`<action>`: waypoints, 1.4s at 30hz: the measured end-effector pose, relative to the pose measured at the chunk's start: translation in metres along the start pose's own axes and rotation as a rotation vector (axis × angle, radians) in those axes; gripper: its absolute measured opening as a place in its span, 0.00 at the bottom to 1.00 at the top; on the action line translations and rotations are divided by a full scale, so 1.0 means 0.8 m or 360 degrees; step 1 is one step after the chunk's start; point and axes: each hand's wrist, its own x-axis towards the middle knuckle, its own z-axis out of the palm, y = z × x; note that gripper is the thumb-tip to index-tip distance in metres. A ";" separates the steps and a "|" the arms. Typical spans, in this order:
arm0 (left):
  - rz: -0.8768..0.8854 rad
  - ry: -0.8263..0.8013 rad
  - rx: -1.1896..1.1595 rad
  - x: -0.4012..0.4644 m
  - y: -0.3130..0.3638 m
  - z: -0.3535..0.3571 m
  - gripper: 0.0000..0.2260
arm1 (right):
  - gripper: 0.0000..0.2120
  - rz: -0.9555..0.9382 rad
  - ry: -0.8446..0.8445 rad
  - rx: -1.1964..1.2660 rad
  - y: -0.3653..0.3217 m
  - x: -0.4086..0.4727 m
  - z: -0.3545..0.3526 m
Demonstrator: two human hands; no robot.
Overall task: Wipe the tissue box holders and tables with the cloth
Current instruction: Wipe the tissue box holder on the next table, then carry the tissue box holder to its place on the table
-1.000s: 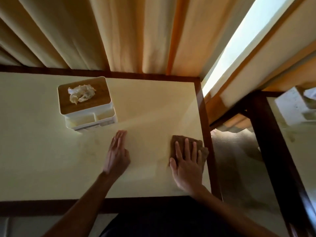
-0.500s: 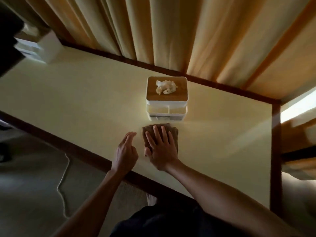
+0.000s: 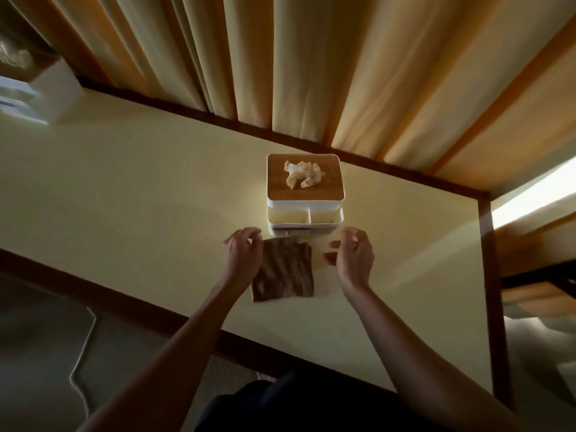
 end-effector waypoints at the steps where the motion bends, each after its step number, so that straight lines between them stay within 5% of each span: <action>1: -0.0059 -0.0039 -0.0012 0.007 0.006 0.005 0.11 | 0.14 0.0126 -0.0095 0.0072 -0.009 0.013 -0.003; 4: -0.0212 -0.0195 -0.0012 0.025 0.021 0.015 0.15 | 0.15 0.0327 -0.0429 0.0011 -0.033 0.040 -0.005; 9: -0.0389 -0.0159 -0.0070 0.039 0.030 0.024 0.15 | 0.13 0.0428 -0.0591 0.0045 -0.045 0.051 0.004; 17: -0.0406 -0.0362 -0.0271 0.038 0.074 0.067 0.16 | 0.12 0.0418 -0.0516 0.0210 -0.048 0.073 -0.058; 31: -0.0011 -0.0744 -0.0252 -0.023 0.276 0.288 0.16 | 0.16 0.0454 -0.0206 0.0285 0.012 0.179 -0.340; 42: -0.0138 -0.0674 -0.0207 -0.029 0.288 0.319 0.14 | 0.14 0.0435 -0.0313 0.0368 0.028 0.212 -0.362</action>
